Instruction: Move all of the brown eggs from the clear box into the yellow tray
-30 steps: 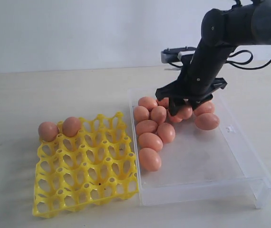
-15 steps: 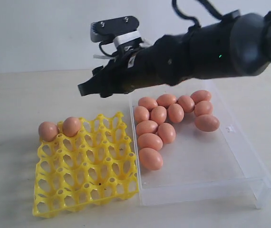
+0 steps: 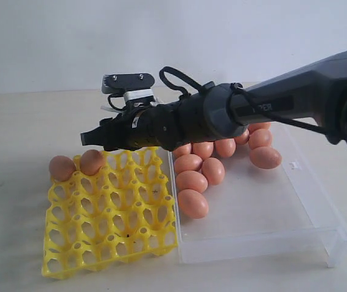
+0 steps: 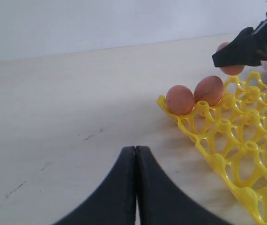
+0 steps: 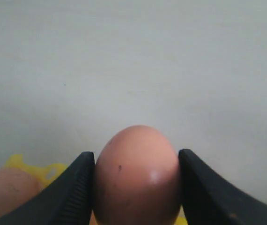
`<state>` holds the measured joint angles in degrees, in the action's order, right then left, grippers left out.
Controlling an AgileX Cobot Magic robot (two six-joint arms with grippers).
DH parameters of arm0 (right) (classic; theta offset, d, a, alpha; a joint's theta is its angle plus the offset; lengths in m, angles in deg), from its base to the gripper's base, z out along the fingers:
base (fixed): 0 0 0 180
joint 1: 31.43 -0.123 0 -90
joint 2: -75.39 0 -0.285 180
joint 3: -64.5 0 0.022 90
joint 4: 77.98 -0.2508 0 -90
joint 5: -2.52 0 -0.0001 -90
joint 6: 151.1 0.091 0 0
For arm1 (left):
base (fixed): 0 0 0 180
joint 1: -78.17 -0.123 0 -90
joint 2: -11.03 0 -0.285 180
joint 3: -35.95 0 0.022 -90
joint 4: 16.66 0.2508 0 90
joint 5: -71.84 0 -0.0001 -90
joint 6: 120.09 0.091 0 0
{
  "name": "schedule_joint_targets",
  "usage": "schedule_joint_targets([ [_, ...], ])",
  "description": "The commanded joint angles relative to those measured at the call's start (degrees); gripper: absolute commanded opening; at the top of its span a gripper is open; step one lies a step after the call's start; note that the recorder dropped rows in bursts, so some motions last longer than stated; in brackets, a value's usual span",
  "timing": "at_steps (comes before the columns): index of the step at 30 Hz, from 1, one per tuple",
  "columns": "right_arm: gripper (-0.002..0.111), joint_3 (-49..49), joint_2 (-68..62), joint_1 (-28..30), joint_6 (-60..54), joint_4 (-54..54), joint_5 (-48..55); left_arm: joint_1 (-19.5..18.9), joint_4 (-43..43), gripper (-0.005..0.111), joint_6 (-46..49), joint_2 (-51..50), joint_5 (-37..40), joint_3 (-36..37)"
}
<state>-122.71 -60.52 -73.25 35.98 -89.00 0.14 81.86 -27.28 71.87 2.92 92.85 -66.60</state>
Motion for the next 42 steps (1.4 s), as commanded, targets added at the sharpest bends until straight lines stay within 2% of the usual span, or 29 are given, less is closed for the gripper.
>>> schedule_joint_targets([
  [1, 0.014, -1.34, -0.92, -0.8, 0.21, -0.85, 0.92, 0.25, -0.06, 0.0, -0.19, 0.32, -0.56, -0.23],
  [8, 0.017, -1.34, -0.92, -0.79, 0.21, -0.85, 3.13, 0.25, -0.06, 0.0, -0.19, 0.32, -0.56, -0.23],
  [10, 0.031, -1.34, -0.92, -0.79, 0.21, -0.85, 3.7, 0.25, -0.06, 0.0, -0.07, 0.32, -0.56, -0.23],
  [12, 0.052, -1.34, -0.65, -0.79, 0.21, -0.85, 4.5, 0.25, -0.06, 0.0, -0.07, 0.32, -0.56, -0.23],
  [14, 0.06, -1.34, -0.12, -0.79, 0.21, -0.85, 5.11, 0.25, -0.06, 0.0, -0.07, 0.32, -0.56, -0.23],
  [22, 0.06, -1.34, 5.78, -0.79, -0.01, -0.49, 6.83, 0.25, -0.06, 0.0, -0.19, 0.32, -0.56, -0.23],
  [25, 0.053, -1.34, 10.04, -0.79, -1.39, -0.39, 12.63, 0.25, -0.06, 0.0, -0.19, 0.32, -0.56, -0.23],
  [27, 0.035, -1.34, 13.49, -0.79, -7.6, -0.14, 19.75, 0.25, -0.06, 0.0, -0.11, 0.32, -0.56, -0.23],
  [29, 0.011, -1.34, 17.47, -0.65, -12.46, 2.41, 29.27, 0.25, -0.06, 0.0, -0.11, 0.32, -0.56, -0.23],
  [30, 0.002, -1.34, 19.46, -0.09, -13.77, 3.32, 33.0, 0.25, -0.06, 0.0, -0.11, 0.32, -0.56, -0.23],
  [35, 0.001, -1.12, 27.02, 3.78, -15.01, 9.26, 49.9, 0.25, -0.06, 0.0, -0.11, 0.32, -0.56, -0.23],
  [42, 0.001, -1.12, 28.46, 11.78, -22.88, 10.23, 59.92, 0.25, -0.06, 0.0, -0.11, 0.32, -0.56, -0.23],
])
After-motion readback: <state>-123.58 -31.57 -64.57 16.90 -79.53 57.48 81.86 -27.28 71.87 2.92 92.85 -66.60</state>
